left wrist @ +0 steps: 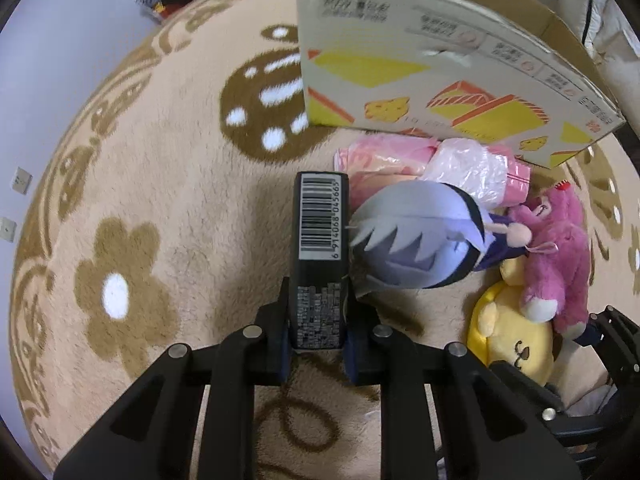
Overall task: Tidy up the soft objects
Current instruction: 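Close the right gripper on the yellow plush bear while the left gripper holds the black box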
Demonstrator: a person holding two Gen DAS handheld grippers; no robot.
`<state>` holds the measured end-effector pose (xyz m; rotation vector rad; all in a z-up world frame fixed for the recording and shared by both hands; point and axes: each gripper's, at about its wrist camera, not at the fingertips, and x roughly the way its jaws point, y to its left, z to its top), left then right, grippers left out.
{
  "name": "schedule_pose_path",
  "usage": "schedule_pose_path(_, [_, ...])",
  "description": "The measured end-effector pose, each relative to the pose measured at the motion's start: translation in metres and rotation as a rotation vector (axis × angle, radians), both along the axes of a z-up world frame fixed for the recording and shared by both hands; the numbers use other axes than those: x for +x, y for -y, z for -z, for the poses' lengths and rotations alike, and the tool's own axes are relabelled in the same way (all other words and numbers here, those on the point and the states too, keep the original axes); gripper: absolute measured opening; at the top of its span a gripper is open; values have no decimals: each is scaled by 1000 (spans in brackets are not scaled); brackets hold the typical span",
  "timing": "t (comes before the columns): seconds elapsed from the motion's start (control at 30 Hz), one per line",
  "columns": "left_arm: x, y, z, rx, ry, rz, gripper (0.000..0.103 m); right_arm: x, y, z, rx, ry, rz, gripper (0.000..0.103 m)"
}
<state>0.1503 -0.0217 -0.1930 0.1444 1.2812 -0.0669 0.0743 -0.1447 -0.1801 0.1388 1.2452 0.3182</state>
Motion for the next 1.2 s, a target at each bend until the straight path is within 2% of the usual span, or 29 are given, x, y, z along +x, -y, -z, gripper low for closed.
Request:
schedule_pose_path(0.27, [-10,-10,-18,11,25,-13,19,-7,-15,3,-110,23,-53,72])
schedule_pose_path(0.37, [-17,-15,-24,17,49,-4,19,-11,-20,2,-164,41,-65,63])
schedule_pose_path(0.6, [-28,-14,-38,38,91,14,19,-15,-13,-7,-124,40,-40,58])
schedule_pose_path(0.83, [-30,-21,-50,23,125,-3,19,-23,-4,-26,-122,79,-11,57])
schedule_pose_path(1.2, [-26,-25,-56,1,143,-14,19,-26,-3,-38,-83,104,-2,60])
